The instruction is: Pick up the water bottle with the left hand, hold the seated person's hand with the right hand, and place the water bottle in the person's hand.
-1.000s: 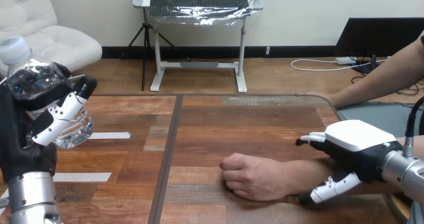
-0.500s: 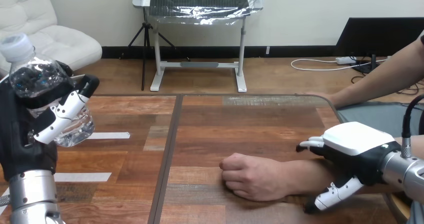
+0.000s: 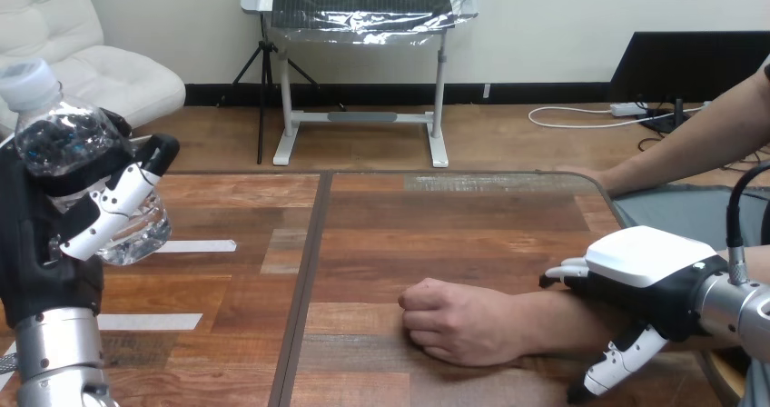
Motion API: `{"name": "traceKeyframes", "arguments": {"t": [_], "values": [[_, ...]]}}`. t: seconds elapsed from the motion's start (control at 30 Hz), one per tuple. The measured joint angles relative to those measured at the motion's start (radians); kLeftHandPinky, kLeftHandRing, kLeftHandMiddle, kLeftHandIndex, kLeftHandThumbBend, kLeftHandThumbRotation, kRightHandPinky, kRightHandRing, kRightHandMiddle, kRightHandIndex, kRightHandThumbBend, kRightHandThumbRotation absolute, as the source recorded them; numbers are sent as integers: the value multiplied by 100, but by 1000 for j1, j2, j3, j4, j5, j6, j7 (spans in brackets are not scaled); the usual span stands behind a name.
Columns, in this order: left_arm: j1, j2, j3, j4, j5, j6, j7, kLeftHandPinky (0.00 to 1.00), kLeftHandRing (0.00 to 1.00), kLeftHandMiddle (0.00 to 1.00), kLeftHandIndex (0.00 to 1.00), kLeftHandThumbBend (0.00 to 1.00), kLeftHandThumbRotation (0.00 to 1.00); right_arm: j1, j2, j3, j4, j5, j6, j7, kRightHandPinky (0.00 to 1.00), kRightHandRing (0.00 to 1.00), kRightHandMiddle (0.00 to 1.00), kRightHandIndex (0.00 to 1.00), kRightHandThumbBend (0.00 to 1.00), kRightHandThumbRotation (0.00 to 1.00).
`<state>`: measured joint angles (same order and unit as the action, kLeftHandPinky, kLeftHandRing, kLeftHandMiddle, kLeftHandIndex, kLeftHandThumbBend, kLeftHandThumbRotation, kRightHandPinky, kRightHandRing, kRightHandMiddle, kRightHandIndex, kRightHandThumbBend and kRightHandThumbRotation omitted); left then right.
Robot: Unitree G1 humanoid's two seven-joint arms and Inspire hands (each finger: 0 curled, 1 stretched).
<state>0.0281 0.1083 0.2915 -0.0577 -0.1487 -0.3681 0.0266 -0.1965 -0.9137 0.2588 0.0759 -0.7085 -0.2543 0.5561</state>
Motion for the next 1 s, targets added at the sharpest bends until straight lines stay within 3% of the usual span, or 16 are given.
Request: {"name": "traceKeyframes", "arguments": {"t": [0.47,1.0], "values": [[0,0,-2,-32,-1,7,0,21,26,32,38,50,0,-23,-27,0,-36,3,-8,106,98,95,95,94,100,60],[0,-5,-3,-35,6,6,2,21,26,32,38,50,0,-55,-31,12,-24,-22,-50,140,96,93,94,93,100,60]]}}
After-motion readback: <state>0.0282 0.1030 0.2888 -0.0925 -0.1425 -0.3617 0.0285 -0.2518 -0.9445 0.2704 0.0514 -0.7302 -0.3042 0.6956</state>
